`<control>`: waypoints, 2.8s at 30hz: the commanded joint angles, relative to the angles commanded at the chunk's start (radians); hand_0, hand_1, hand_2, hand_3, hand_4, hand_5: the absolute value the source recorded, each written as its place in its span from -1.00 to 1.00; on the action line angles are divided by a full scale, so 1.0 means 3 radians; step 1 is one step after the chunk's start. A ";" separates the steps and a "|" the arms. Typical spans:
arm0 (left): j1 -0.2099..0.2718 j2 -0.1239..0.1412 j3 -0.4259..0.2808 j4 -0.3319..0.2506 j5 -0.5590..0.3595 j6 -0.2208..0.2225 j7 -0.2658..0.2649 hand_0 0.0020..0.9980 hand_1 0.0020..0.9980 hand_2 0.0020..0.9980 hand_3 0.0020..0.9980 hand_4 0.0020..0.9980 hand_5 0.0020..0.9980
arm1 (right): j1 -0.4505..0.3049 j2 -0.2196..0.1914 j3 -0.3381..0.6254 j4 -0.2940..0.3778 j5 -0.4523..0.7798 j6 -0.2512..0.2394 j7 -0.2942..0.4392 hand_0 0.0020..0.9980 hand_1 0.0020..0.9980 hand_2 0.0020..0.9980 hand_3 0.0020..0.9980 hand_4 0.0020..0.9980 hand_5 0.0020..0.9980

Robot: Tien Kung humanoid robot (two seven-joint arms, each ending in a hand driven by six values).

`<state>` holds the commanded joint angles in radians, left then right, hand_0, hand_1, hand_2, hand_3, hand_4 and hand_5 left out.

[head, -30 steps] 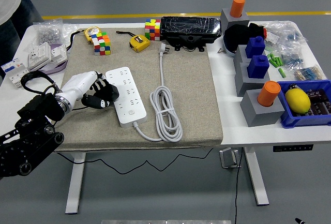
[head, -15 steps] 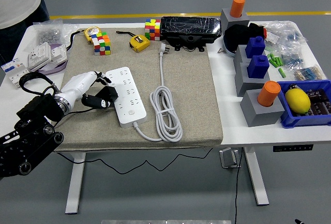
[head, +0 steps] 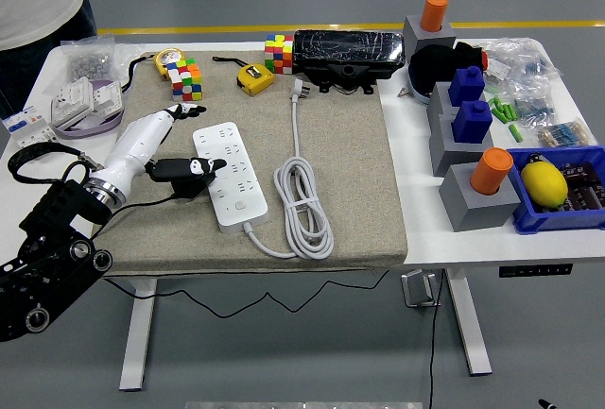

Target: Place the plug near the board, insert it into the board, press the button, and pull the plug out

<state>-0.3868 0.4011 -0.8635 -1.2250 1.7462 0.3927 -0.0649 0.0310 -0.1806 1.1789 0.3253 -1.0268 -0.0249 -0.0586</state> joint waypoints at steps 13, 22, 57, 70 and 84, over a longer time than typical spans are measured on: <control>0.0512 0.0255 0.0038 -0.0494 0.0238 0.0064 0.0161 0.66 0.74 0.70 0.64 1.00 0.38 | 0.0002 0.0000 0.0019 0.0001 -0.0015 0.0001 0.0000 0.31 0.31 0.32 0.16 1.00 0.12; 0.0477 0.0205 0.0141 -0.0325 0.0212 -0.0017 0.0234 0.65 0.73 0.68 0.62 0.99 0.39 | 0.0003 -0.0001 0.0009 0.0007 -0.0007 0.0000 0.0001 0.31 0.31 0.32 0.16 1.00 0.13; 0.0127 0.0060 0.0342 -0.0191 0.0143 -0.0184 0.0384 0.62 0.72 0.63 0.59 0.98 0.41 | -0.0003 0.0002 -0.0014 -0.0005 0.0007 -0.0019 0.0021 0.31 0.31 0.32 0.15 1.00 0.12; -0.0047 -0.0079 0.0461 -0.0072 0.0077 -0.0197 0.0372 0.62 0.71 0.62 0.58 0.98 0.41 | 0.0007 0.0004 -0.0026 0.0010 0.0014 -0.0020 0.0024 0.31 0.31 0.32 0.15 1.00 0.12; -0.0175 -0.0210 0.0424 0.0097 -0.0038 -0.0198 0.0344 0.61 0.70 0.61 0.57 0.97 0.42 | 0.0006 0.0003 -0.0046 0.0011 0.0021 -0.0019 0.0023 0.31 0.31 0.32 0.15 0.99 0.11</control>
<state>-0.4392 0.3381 -0.7361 -1.1960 1.7349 0.3333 0.0384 0.0327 -0.1797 1.1652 0.3288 -1.0206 -0.0307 -0.0517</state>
